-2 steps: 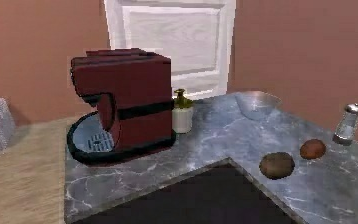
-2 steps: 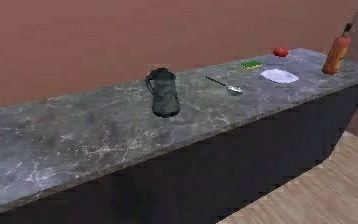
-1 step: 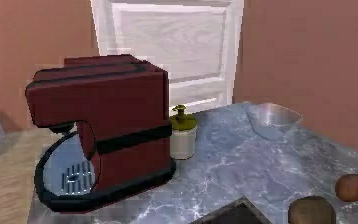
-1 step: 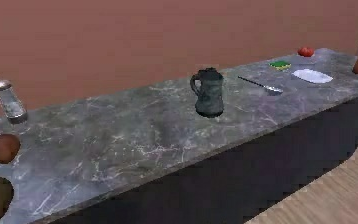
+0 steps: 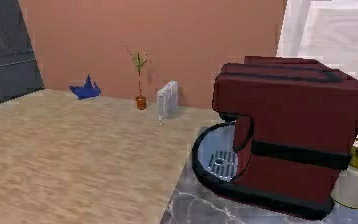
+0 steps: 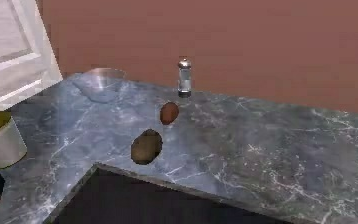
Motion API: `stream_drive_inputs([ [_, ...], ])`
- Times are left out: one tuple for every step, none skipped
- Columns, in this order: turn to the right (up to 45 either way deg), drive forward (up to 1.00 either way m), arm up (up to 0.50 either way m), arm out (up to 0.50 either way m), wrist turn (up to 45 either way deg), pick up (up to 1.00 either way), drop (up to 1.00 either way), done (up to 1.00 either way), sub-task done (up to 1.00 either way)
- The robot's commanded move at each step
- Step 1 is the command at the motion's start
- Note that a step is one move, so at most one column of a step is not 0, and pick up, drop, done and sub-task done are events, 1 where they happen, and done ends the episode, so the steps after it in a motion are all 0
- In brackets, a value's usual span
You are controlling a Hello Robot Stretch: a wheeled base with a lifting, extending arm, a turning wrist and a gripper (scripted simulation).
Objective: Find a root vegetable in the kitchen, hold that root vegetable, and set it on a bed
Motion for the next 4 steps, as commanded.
stream_drive_inputs([
  [-45.0,0.00,0.00,0.00,0.0,0.00,0.00,0.00,0.00],
  [-45.0,0.00,0.00,0.00,0.0,0.00,0.00,0.00,0.00],
  [-39.0,0.00,0.00,0.00,0.0,0.00,0.00,0.00,0.00],
  [-3.0,0.00,0.00,0.00,0.0,0.00,0.00,0.00,0.00],
])
